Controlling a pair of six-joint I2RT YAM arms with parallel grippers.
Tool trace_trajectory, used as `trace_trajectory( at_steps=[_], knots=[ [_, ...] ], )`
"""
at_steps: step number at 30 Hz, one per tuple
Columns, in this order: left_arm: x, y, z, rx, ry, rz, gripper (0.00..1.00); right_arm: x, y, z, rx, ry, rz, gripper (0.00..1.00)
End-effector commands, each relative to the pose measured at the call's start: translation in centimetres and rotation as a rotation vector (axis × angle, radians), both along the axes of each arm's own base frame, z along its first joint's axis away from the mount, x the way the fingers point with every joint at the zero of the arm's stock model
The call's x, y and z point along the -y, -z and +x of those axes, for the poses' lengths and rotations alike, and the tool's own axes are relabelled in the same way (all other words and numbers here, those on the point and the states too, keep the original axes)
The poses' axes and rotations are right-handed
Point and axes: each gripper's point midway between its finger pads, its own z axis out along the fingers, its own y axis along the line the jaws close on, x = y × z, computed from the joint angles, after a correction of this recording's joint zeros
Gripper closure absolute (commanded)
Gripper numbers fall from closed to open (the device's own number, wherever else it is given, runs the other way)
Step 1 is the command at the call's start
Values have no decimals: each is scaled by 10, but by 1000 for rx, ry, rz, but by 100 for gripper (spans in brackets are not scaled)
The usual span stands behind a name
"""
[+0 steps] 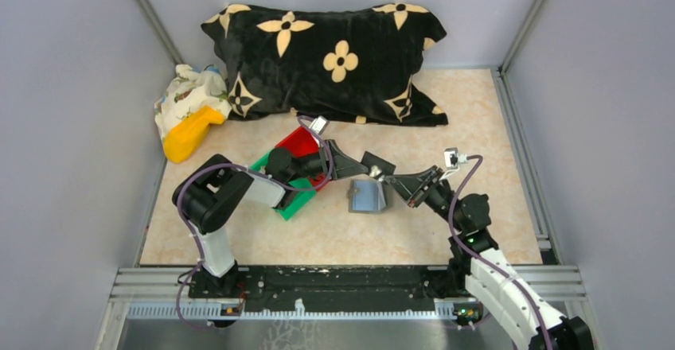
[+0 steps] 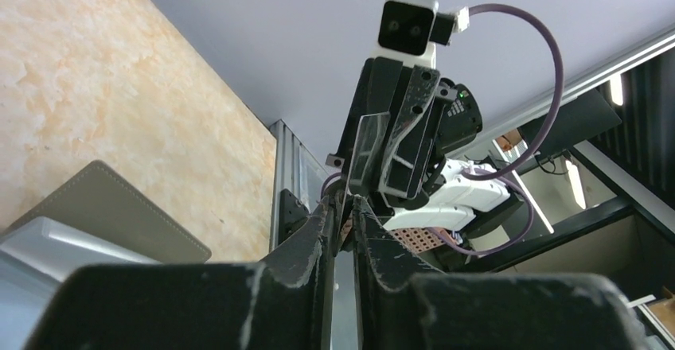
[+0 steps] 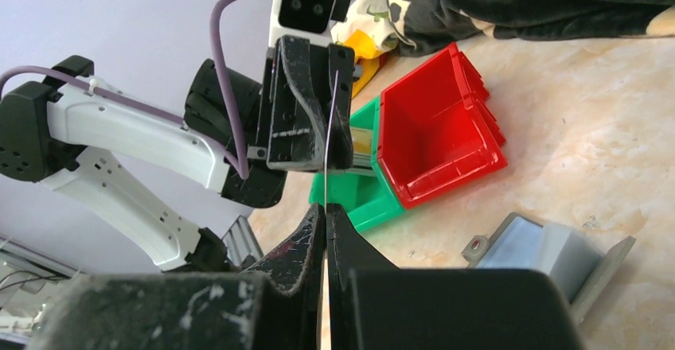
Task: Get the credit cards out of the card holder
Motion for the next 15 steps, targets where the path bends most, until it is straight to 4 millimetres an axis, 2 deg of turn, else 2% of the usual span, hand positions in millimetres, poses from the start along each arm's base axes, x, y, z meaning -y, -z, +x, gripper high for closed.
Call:
trace_trajectory(
  at_steps=[1, 15],
  knots=[
    [-17, -41, -25, 224, 24, -151, 82, 6, -50, 6, 151, 44, 28, 100],
    [-23, -31, -37, 205, 44, -124, 82, 1, -57, 18, 157, 39, 22, 100]
  ],
)
